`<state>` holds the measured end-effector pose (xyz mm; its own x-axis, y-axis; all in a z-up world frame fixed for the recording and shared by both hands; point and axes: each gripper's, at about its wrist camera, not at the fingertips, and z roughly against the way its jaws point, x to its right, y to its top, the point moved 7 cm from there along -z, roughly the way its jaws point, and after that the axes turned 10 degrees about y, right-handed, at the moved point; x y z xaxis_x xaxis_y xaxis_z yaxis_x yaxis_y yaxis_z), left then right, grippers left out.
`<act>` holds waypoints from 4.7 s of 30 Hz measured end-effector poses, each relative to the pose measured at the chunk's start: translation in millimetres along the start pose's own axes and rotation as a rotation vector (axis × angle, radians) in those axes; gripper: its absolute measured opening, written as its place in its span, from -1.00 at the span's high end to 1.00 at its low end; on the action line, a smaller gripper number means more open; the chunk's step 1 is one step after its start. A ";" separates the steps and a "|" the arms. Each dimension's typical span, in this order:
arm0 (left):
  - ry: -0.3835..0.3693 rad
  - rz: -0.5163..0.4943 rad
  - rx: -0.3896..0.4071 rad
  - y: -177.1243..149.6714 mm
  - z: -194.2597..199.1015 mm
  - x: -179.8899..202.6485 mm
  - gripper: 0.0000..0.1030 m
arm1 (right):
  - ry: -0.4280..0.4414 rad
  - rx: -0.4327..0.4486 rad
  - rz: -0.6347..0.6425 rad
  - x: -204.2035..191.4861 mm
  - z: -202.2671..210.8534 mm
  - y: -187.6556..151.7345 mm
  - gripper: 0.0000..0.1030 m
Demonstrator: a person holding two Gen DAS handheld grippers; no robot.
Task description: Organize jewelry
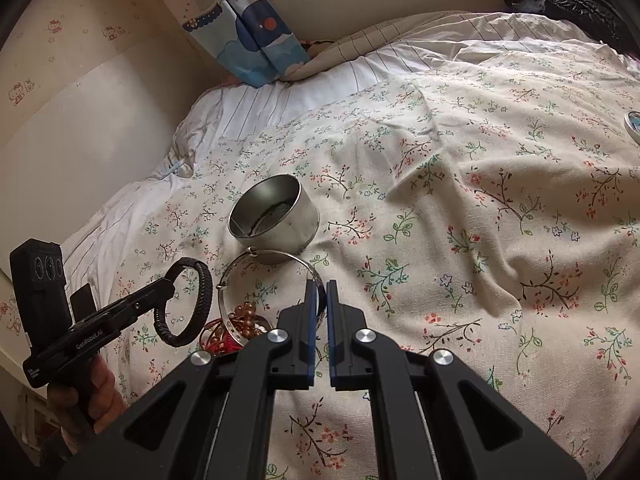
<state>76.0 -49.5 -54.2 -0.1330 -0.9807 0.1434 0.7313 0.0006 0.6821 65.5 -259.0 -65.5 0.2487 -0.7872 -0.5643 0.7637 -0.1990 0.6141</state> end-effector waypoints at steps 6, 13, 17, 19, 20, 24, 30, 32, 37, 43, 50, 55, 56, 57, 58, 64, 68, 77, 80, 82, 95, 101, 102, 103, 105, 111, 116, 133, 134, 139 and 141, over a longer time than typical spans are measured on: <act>0.118 -0.003 0.024 22.5 -16.5 -6.1 0.85 | -0.001 0.033 -0.003 -17.4 -8.3 24.7 0.89; 0.157 0.063 0.058 62.4 -37.4 -12.2 0.85 | -0.049 0.066 -0.018 -32.9 -42.0 60.7 0.89; 0.164 0.069 0.058 71.1 -50.5 -8.4 0.85 | -0.060 0.074 0.003 -40.9 -65.2 75.5 0.89; 0.166 0.071 0.053 73.2 -57.4 -8.9 0.85 | -0.068 0.070 0.019 -41.6 -76.2 78.0 0.89; 0.169 0.070 0.051 74.2 -60.8 -9.2 0.85 | -0.075 0.063 0.025 -39.9 -81.5 77.7 0.89; 0.175 0.057 0.049 80.2 -72.5 -7.2 0.85 | -0.094 0.038 0.022 -32.5 -98.2 77.0 0.89; 0.207 0.014 -0.001 77.6 -94.7 -2.1 0.84 | -0.114 0.028 0.031 -26.9 -112.1 83.6 0.89; 0.225 0.017 -0.018 75.4 -98.8 -4.9 0.79 | -0.117 0.014 0.028 -24.8 -117.6 81.0 0.89; 0.276 0.058 0.022 79.3 -84.5 -19.8 0.50 | -0.117 -0.007 0.026 -22.7 -124.7 77.2 0.89; 0.312 0.110 0.056 82.8 -71.7 -33.5 0.12 | -0.122 -0.054 0.005 -15.4 -137.9 67.9 0.76; 0.322 0.098 0.052 81.6 -71.9 -32.4 -0.13 | -0.142 -0.033 -0.004 -12.1 -132.9 70.9 0.63; 0.330 0.091 0.048 80.4 -72.6 -32.4 -0.31 | -0.149 -0.011 -0.018 -9.0 -127.0 74.3 0.39; 0.330 0.091 0.045 79.5 -72.6 -33.3 -0.37 | -0.150 -0.008 -0.019 -8.5 -125.6 75.2 0.36; 0.328 0.091 0.040 78.0 -72.3 -33.8 -0.39 | -0.152 -0.004 -0.022 -7.9 -124.3 75.9 0.32; 0.325 0.088 0.033 76.1 -71.9 -34.3 -0.41 | -0.153 -0.001 -0.025 -7.3 -123.0 76.2 0.30; 0.233 0.039 -0.051 46.7 -65.3 -27.7 -0.46 | -0.158 0.033 -0.040 -3.5 -104.3 78.4 0.16; 0.238 -0.043 -0.047 18.7 -44.4 -19.6 -0.47 | -0.149 0.020 -0.065 4.1 -85.2 67.4 0.12; 0.260 -0.158 -0.093 -25.3 -36.2 -7.9 -0.46 | -0.088 -0.113 -0.003 -12.8 -59.7 6.2 0.03; 0.257 -0.195 -0.115 -29.6 -43.3 -0.4 -0.46 | -0.098 -0.164 0.035 -16.4 -54.8 -18.7 0.03; 0.247 -0.212 -0.134 -32.9 -48.0 2.7 -0.45 | -0.122 -0.188 0.065 -17.6 -53.6 -29.2 0.03; 0.060 -0.048 -0.182 -29.2 -45.3 -8.5 0.91 | -0.045 -0.308 0.298 -69.0 -78.6 -57.9 0.03; 0.017 -0.007 -0.174 -25.6 -41.0 -10.3 0.92 | -0.047 -0.330 0.373 -82.2 -94.1 -67.0 0.26; 0.021 -0.004 -0.183 -26.5 -42.7 -11.4 0.91 | -0.048 -0.333 0.375 -81.8 -96.0 -67.4 0.42; 0.024 -0.003 -0.192 -27.5 -44.4 -12.2 0.91 | -0.047 -0.334 0.371 -81.2 -96.6 -67.1 0.51; 0.034 -0.008 -0.199 -28.3 -45.6 -13.7 0.66 | -0.039 -0.326 0.351 -78.8 -95.3 -65.0 0.79; 0.032 0.003 -0.191 -28.0 -43.8 -15.5 0.02 | 0.034 -0.248 0.213 -66.3 -77.8 -47.8 0.90; 0.013 -0.029 -0.202 -31.9 -43.1 -6.3 -0.02 | 0.067 -0.191 0.110 -52.5 -65.7 -34.5 0.90; -0.072 -0.075 -0.124 -29.5 -12.1 2.0 0.91 | 0.084 -0.236 0.133 -62.2 -78.1 -43.5 0.25; -0.085 -0.051 -0.111 -27.3 -8.6 -1.2 0.91 | 0.077 -0.248 0.147 -63.8 -81.0 -45.5 0.25; -0.107 0.022 -0.058 -17.0 1.1 -10.6 0.91 | 0.032 -0.324 0.231 -73.6 -102.2 -57.7 0.29; -0.099 0.036 -0.048 -15.3 2.2 -13.6 0.91 | 0.026 -0.328 0.248 -74.8 -102.7 -60.1 0.66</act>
<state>65.1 -35.8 -65.0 -0.1696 -0.9560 0.2393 0.7674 0.0242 0.6407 62.2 -128.2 -116.9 0.4612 -0.7720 -0.4374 0.8270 0.1953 0.5272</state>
